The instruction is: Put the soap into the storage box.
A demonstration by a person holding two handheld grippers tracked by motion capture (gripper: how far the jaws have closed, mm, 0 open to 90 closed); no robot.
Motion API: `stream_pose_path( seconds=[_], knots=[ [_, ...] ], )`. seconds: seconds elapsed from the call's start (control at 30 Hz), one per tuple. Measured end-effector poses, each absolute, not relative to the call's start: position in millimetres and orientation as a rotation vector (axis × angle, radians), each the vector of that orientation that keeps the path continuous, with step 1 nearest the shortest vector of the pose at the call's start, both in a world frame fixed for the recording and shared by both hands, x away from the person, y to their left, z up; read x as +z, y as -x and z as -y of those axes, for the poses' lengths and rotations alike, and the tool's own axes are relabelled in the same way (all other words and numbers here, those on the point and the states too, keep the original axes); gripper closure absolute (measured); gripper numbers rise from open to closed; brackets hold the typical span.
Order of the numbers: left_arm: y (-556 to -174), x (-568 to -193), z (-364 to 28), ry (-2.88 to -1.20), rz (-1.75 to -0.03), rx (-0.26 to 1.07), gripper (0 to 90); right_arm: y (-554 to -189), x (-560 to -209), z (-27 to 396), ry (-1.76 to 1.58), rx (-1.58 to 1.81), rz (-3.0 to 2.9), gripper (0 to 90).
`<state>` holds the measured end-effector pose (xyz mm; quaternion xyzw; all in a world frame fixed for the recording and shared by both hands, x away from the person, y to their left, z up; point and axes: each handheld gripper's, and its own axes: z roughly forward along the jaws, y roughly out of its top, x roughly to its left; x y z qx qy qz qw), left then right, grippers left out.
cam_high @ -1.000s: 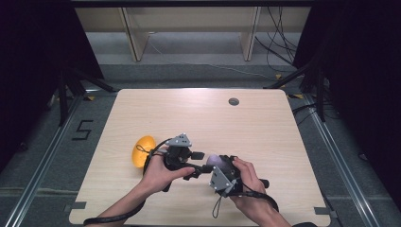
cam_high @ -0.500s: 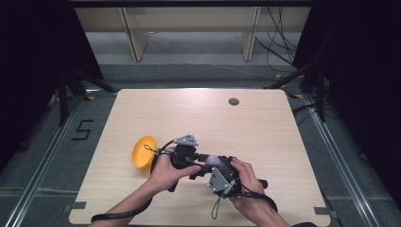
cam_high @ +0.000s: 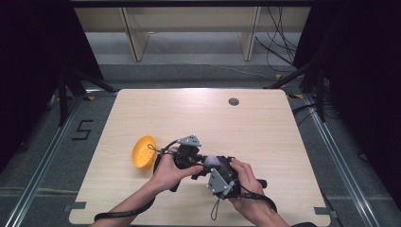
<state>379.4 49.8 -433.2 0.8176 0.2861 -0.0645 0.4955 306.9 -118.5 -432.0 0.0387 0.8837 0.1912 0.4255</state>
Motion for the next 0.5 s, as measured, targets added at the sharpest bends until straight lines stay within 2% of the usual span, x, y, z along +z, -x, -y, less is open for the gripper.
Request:
stream_pose_path(
  seconds=[0.2, 0.4, 0.5],
  knots=[
    [-381.0, -433.3, -54.0, -1.963, -0.691, -0.203, 58.2, -306.9, -433.0, 119.3, -0.088, 0.479, -2.2, 50.1],
    [-379.1, -432.6, -55.4, -1.974, -0.688, -0.188, 58.6, -306.7, -433.0, 117.7, -0.098, 0.497, -2.21, 49.7],
    [-377.3, -432.0, -54.9, -1.975, -0.696, -0.148, 58.6, -307.2, -432.6, 117.8, -0.109, 0.507, -2.213, 43.0]
  ],
)
